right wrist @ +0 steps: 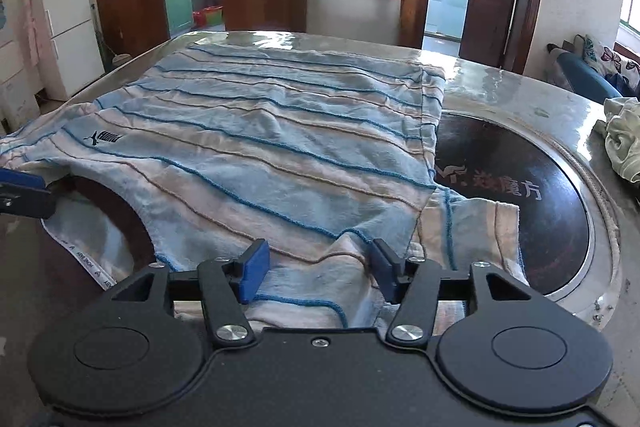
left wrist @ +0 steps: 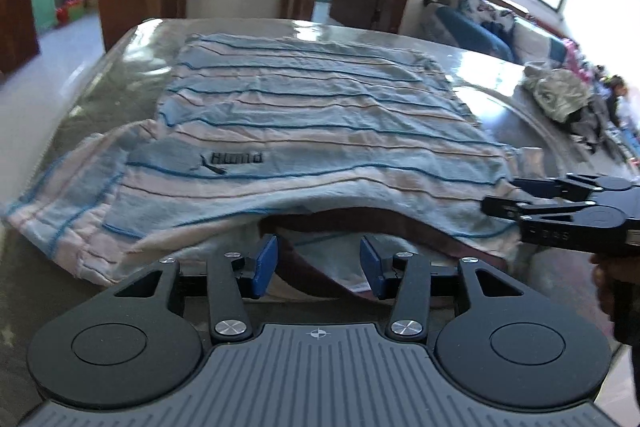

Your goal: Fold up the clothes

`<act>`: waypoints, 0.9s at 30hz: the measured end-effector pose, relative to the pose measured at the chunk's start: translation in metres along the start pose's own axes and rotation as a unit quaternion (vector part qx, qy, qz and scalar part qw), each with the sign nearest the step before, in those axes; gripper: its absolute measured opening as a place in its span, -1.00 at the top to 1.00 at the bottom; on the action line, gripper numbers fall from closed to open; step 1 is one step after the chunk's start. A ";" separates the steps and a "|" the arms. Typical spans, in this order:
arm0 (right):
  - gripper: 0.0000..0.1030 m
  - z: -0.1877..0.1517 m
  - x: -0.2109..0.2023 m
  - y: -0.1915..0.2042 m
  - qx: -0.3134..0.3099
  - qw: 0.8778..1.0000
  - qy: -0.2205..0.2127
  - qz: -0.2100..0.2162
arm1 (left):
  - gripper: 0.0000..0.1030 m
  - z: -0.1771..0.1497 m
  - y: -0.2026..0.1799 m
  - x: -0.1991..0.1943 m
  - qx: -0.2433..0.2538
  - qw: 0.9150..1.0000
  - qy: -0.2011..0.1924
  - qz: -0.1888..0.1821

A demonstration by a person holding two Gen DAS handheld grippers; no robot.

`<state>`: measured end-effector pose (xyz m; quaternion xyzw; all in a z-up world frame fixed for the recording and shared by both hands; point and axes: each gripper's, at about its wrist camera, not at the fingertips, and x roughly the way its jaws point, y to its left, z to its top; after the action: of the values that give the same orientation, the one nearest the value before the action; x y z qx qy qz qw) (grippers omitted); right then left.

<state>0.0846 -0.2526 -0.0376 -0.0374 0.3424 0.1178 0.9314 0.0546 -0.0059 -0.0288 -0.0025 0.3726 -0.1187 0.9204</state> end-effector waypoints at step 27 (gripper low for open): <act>-0.50 0.003 0.001 0.000 -0.003 1.000 0.009 -0.005 | 0.82 -0.027 0.033 -0.047 -0.006 0.999 0.035 -0.009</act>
<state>0.0869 -0.2517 -0.0363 -0.0429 0.3503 0.1133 0.9288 0.0105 0.0384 -0.0196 -0.0072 0.4057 -0.1244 0.9055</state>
